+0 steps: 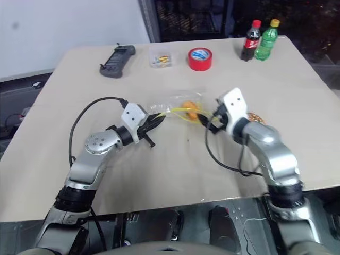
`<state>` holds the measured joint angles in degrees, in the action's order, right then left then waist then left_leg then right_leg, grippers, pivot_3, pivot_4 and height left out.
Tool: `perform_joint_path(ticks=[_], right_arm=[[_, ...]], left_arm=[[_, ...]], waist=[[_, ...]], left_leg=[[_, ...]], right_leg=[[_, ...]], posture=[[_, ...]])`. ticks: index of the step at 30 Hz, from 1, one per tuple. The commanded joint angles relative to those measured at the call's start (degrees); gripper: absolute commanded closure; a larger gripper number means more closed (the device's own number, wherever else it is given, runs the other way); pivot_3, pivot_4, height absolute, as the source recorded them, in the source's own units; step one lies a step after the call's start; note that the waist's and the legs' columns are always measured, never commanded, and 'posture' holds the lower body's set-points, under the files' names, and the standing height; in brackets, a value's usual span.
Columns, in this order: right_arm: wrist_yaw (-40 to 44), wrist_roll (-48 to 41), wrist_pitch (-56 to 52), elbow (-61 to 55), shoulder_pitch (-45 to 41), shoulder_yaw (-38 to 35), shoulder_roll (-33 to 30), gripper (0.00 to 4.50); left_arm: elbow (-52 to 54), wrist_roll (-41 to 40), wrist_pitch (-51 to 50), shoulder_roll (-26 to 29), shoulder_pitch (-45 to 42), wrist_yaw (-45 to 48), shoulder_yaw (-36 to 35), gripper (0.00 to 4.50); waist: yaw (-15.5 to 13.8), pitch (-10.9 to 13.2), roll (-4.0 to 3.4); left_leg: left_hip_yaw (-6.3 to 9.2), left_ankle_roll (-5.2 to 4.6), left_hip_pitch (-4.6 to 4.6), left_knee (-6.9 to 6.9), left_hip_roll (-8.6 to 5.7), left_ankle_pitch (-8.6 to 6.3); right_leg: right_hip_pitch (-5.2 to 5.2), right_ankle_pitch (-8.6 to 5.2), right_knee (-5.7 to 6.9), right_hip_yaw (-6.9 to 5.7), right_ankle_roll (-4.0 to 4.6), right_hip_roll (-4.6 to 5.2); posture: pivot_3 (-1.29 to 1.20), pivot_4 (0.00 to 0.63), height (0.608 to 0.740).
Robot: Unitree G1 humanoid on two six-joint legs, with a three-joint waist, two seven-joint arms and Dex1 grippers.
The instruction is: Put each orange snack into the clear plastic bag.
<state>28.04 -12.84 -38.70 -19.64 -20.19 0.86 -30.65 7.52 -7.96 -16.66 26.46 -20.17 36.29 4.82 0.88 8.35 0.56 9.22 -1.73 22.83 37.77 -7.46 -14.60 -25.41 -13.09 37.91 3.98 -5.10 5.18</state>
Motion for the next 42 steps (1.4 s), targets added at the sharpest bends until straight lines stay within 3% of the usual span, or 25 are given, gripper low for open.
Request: perform_joint_path(ticks=[1, 5, 12, 15, 21, 25, 30, 35, 42], right_arm=[[-1.6, 6.3, 5.1, 3.6, 3.0, -4.5, -6.8, 0.12], [-2.1, 7.9, 8.0, 10.5, 4.6, -6.3, -8.7, 0.12], [-0.6, 3.0, 6.2, 18.5, 2.9, -8.8, -4.7, 0.12], [-0.6, 2.6, 7.5, 20.7, 1.9, -9.2, -4.0, 0.91], [4.4, -2.3, 9.2, 14.6, 3.3, -10.4, -3.7, 3.57], [7.2, -10.8, 1.7, 2.5, 4.6, -7.9, -0.9, 3.57], [0.4, -13.5, -7.8, -5.3, 1.7, -0.7, 7.8, 3.57], [-3.6, -11.4, -10.0, -1.8, -2.3, 3.7, 12.8, 3.57], [-2.6, -6.5, -6.4, 9.0, -7.0, 8.2, 13.8, 3.57]], left_arm=[[0.2, 0.3, 1.8, -0.1, -0.7, 0.0, -0.4, 4.5], [0.0, 0.4, 2.2, -0.3, -0.8, 0.1, 0.2, 4.5], [0.4, 0.2, 2.0, -0.4, -0.8, 0.0, -0.1, 4.5], [0.8, 0.0, 1.7, -0.4, -0.6, -0.2, -0.3, 4.5], [1.4, -0.4, 0.8, -0.6, -0.3, -1.0, -1.1, 4.5], [2.3, -0.5, 0.0, -0.9, -0.2, -1.6, -1.1, 4.5], [3.3, -0.6, -0.7, -0.7, 0.2, -1.8, -1.2, 4.5], [6.1, -1.1, -0.3, 0.4, 1.9, -0.4, -1.0, 4.5], [9.8, -0.7, 3.3, 4.3, 6.6, 5.1, 0.4, 4.5]], waist=[[-0.3, 0.0, 0.01], [0.2, 0.0, 0.0], [0.0, 0.0, 0.01], [0.0, 0.0, 0.0], [0.0, 0.0, 0.0], [0.1, 0.0, 0.0], [0.2, 0.0, 0.01], [-0.2, 0.0, 0.02], [0.3, 0.0, 0.02]], left_leg=[[-0.01, 0.0, 0.0, 0.01, -0.02, 0.0], [-0.12, 0.01, -0.11, -0.01, 0.12, 0.01], [-0.27, 0.0, -0.13, 0.0, 0.18, 0.0], [-0.28, 0.0, -0.14, 0.01, 0.18, 0.0], [-0.26, 0.0, -0.12, 0.01, 0.18, 0.0], [-0.23, 0.0, -0.12, 0.0, 0.19, 0.0], [-0.21, 0.01, -0.13, 0.0, 0.24, 0.0], [-0.16, 0.0, -0.07, 0.03, 0.1, 0.0], [-0.15, 0.01, -0.09, 0.01, 0.14, 0.0]], right_leg=[[0.0, 0.0, 0.0, 0.0, 0.0, 0.02], [0.01, 0.0, 0.08, 0.08, 0.0, -0.1], [0.02, 0.01, 0.07, 0.19, -0.02, -0.13], [0.02, 0.02, 0.08, 0.21, -0.03, -0.13], [0.01, 0.02, 0.07, 0.19, -0.03, -0.13], [0.01, 0.02, 0.07, 0.18, -0.04, -0.15], [0.01, 0.02, 0.09, 0.18, -0.03, -0.15], [0.01, 0.02, 0.06, 0.14, -0.03, -0.07], [0.0, 0.02, 0.06, 0.12, -0.03, -0.13]], posture=[[0.0, 0.15, 0.74], [0.0, 0.15, 0.74], [0.0, 0.15, 0.74], [0.0, 0.15, 0.74], [0.0, 0.15, 0.74], [0.0, 0.15, 0.74], [0.0, 0.15, 0.74], [0.0, 0.15, 0.74], [0.0, 0.15, 0.74]])
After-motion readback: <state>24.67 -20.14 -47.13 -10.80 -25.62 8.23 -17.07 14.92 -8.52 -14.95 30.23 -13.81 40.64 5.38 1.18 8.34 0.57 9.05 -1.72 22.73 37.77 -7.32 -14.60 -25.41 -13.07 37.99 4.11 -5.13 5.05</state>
